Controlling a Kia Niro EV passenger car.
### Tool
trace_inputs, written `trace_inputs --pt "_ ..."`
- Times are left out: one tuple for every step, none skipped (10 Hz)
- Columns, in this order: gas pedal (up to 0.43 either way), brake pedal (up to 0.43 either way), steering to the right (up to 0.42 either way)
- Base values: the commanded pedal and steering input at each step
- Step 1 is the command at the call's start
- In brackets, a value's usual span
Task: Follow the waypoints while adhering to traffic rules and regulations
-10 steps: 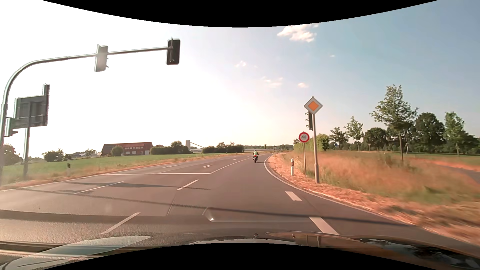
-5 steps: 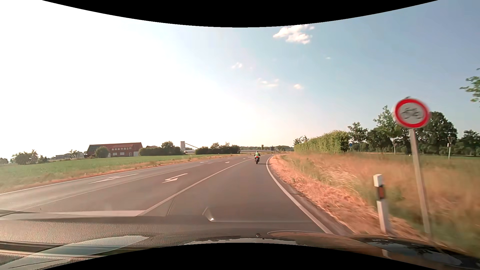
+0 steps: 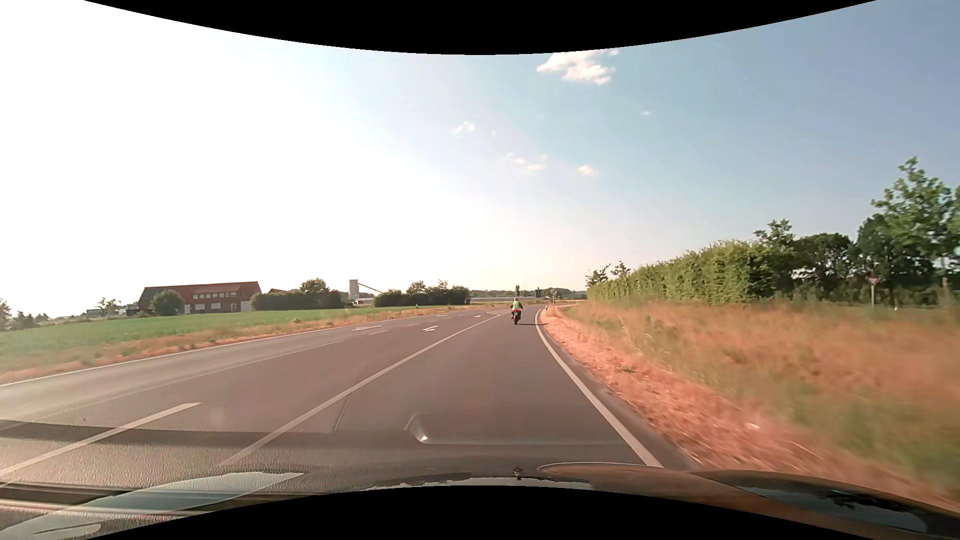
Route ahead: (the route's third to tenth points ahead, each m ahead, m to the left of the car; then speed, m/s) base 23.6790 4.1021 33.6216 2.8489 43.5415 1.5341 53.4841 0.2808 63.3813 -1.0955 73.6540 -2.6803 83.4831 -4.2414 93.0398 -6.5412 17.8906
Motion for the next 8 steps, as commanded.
trace_inputs --pt "0.000 0.000 0.010" --pt "0.000 0.000 0.010" --pt "0.000 0.000 0.011" --pt "0.000 0.000 0.012" --pt "0.000 0.000 0.016" --pt "0.000 0.000 0.015" --pt "0.000 0.000 0.015" --pt "0.000 0.000 0.013"
